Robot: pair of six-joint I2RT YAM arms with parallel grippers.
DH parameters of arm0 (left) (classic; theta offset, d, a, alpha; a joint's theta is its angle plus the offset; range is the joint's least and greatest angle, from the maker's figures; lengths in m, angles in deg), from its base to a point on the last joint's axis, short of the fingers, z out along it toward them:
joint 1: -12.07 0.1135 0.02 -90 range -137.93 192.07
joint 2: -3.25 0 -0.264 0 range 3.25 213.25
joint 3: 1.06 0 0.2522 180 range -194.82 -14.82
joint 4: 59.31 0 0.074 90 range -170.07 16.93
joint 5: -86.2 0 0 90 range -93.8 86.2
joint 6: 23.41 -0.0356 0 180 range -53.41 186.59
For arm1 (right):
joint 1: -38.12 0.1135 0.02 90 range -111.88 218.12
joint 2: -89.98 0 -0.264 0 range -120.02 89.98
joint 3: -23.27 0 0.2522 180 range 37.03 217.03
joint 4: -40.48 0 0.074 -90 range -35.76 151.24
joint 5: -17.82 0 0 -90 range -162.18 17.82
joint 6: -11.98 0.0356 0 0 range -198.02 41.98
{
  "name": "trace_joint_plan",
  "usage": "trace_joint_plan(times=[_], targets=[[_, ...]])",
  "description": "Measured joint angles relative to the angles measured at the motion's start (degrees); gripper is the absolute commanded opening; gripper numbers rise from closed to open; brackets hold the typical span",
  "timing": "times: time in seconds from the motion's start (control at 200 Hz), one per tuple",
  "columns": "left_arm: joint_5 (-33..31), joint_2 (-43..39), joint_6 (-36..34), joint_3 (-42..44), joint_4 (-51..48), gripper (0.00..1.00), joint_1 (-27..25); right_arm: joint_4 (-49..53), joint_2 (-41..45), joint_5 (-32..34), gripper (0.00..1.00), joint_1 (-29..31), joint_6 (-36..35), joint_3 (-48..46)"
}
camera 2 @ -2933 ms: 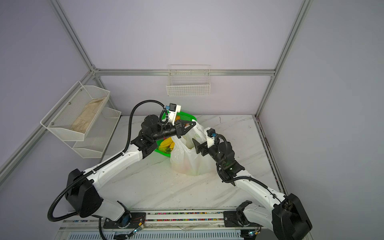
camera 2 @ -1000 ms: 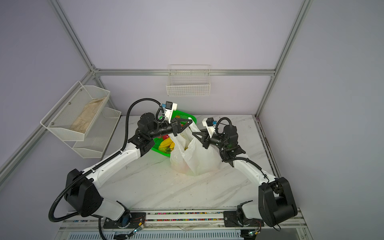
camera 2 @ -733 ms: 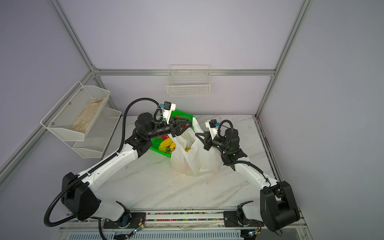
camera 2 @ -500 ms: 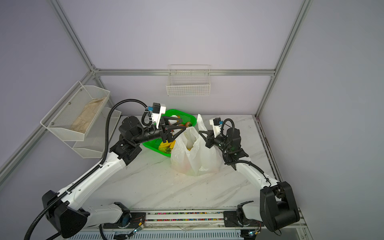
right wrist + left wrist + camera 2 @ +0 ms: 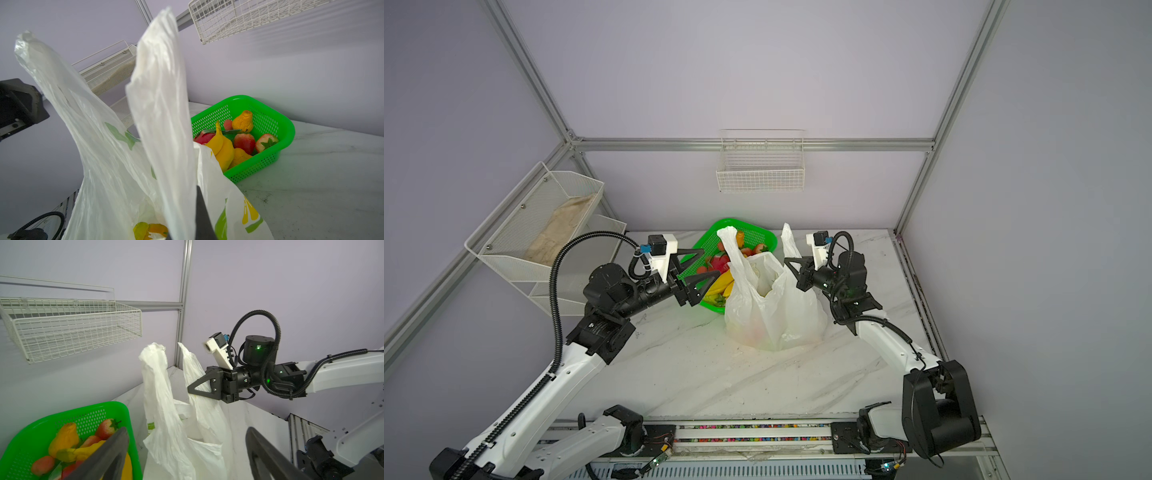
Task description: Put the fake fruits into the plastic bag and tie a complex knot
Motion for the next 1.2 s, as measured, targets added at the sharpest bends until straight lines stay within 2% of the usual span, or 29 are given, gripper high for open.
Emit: trace_joint_plan(times=[0.28,0.4,0.535,0.7,0.935,1.13,1.2], targets=[[7.6,14.1,-4.8,0.0,7.4,0.9,2.0,3.4,-0.1,0.2,0.0,0.0,-1.2,1.3],[11.1,19.1,-4.7,-0.1,11.2,0.86,3.2,4.2,-0.1,0.4,0.0,-0.1,-1.6,1.8],[15.4,24.0,-2.2,-0.2,17.7,0.73,3.5,5.2,-0.1,0.7,0.0,-0.2,-2.0,2.0],[19.2,29.3,1.9,-0.5,23.4,0.72,2.9,6.1,-0.1,1.2,0.0,-0.2,-2.3,2.6],[21.9,32.7,6.7,-3.2,31.4,0.69,1.9,6.6,-0.5,1.5,0.0,-0.2,-2.4,3.1],[23.1,34.9,10.4,-6.7,35.8,0.56,1.5,7.0,-0.5,1.6,0.0,-0.2,-2.6,3.4],[23.4,35.3,11.0,-7.5,36.3,0.47,1.1,7.1,-0.5,1.6,0.0,-0.2,-2.7,3.4]])
